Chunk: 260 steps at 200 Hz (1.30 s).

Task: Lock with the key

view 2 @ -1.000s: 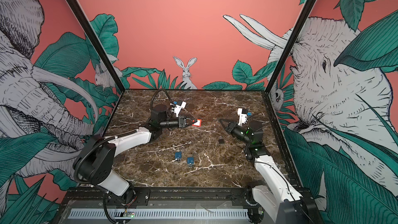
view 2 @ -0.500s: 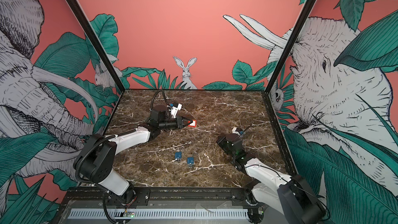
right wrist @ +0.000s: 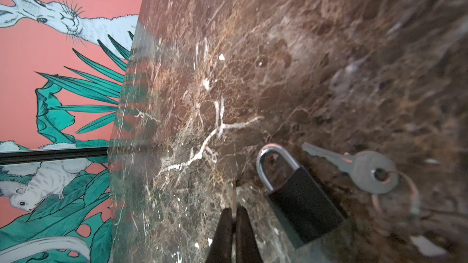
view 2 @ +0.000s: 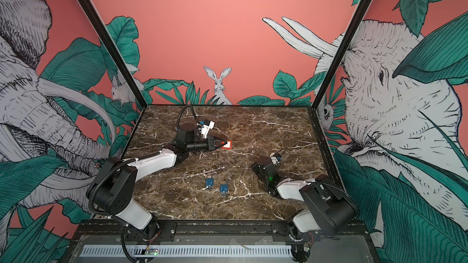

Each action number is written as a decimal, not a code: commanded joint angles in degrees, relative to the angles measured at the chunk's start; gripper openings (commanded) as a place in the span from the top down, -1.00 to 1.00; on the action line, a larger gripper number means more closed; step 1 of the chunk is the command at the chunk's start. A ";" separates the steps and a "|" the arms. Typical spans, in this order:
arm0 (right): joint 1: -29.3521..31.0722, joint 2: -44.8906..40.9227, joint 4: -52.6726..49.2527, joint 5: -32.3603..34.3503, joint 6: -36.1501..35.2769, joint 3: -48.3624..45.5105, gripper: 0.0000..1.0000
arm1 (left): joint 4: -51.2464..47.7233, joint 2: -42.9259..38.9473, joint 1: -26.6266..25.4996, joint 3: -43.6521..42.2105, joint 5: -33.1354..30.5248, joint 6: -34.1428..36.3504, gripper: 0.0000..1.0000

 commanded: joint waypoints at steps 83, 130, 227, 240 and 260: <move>1.23 3.15 3.96 -0.06 3.91 1.54 0.75 | -12.54 -0.75 -0.76 5.41 -2.70 9.03 1.00; 1.28 6.29 7.30 -2.22 5.82 1.66 0.66 | -16.38 -0.40 -0.87 7.88 -1.97 11.75 1.00; 0.86 -15.51 -17.86 3.02 -3.02 2.98 0.49 | -38.54 4.91 -7.28 19.96 -19.67 38.10 1.00; 0.27 -18.61 -19.68 3.28 -4.35 2.26 0.47 | -42.71 8.53 -6.71 24.91 -15.42 38.80 1.00; -2.93 -21.87 -16.26 -0.23 -5.63 -0.62 0.40 | -44.30 15.00 -5.99 30.91 -1.76 40.14 1.00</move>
